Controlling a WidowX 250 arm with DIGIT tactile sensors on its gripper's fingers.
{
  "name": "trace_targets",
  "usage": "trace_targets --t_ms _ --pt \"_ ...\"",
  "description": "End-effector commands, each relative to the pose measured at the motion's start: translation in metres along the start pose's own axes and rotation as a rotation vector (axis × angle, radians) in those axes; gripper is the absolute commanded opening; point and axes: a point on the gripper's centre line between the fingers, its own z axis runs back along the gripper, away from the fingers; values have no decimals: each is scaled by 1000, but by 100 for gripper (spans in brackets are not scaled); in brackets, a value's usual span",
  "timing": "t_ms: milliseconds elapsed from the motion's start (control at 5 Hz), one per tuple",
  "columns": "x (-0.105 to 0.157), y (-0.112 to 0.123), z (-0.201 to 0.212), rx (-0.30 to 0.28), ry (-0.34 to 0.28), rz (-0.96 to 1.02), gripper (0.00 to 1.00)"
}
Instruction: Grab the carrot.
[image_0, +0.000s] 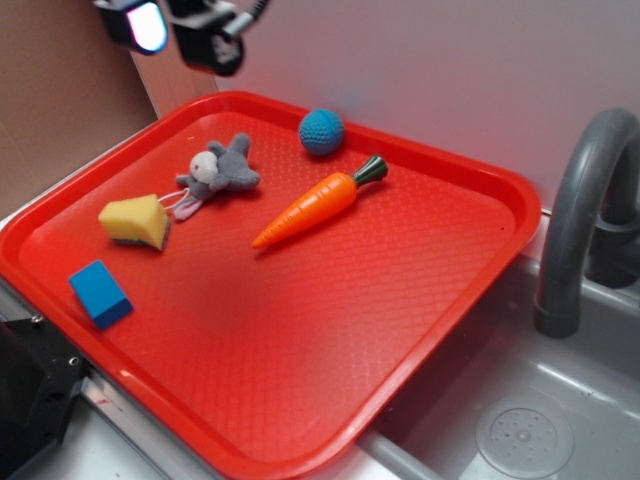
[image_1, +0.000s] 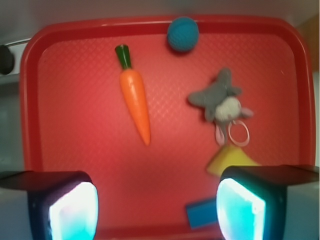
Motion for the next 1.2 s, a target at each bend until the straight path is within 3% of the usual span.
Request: trace_targets --t_ms 0,600,800,1000 --pt "33 -21 -86 42 23 -112 100" --pt "46 -28 -132 44 73 -143 100" --pt "44 -28 -133 61 72 -129 0" --pt "42 -27 -135 84 73 -134 0"
